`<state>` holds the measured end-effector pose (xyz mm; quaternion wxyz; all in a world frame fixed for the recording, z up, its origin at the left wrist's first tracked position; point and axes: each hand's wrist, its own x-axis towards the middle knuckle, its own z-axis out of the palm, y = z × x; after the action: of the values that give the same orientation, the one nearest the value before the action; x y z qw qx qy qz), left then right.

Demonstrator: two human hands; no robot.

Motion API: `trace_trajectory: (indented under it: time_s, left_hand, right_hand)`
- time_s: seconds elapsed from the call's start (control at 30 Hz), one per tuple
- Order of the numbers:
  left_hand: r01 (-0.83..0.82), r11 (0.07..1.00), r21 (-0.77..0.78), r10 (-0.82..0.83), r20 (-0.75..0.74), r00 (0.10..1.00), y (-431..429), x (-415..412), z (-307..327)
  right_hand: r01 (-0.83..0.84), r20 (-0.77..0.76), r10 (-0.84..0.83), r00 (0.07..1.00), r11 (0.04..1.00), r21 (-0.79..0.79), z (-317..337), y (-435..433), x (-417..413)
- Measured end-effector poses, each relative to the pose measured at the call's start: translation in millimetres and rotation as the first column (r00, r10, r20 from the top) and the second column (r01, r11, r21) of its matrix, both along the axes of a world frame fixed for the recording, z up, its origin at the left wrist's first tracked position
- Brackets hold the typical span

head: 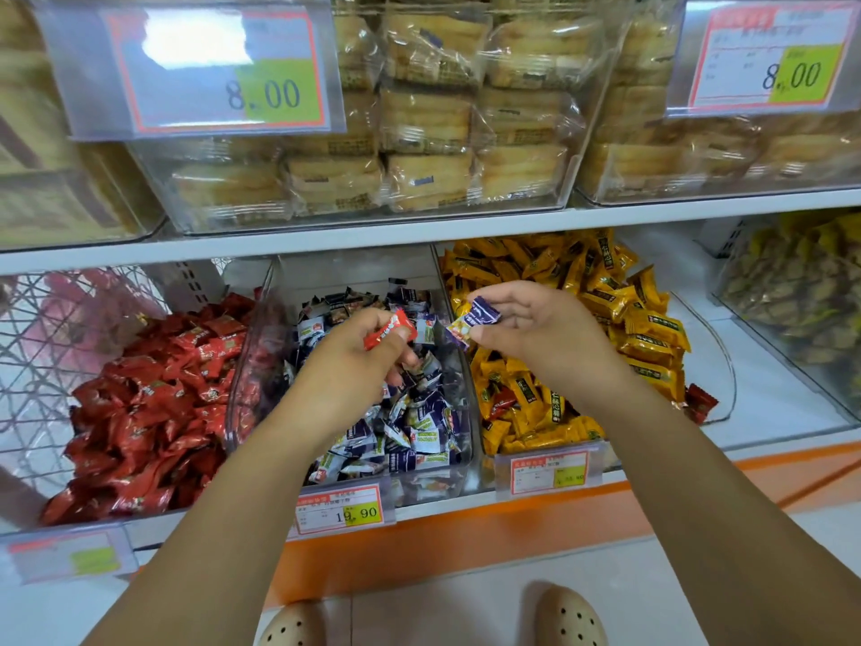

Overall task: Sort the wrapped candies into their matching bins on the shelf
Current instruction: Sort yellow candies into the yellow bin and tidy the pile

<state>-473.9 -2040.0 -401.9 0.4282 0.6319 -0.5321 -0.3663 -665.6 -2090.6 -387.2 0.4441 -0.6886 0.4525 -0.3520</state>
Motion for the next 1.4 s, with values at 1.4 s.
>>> trace_trajectory:
  time_s: [1.4]
  left_hand:
    - [0.056, 0.994, 0.09, -0.063, 0.083, 0.995, 10, 16, -5]
  right_hand:
    - [-0.003, -0.153, 0.012, 0.988, 0.998, 0.06, 12, 4, -8]
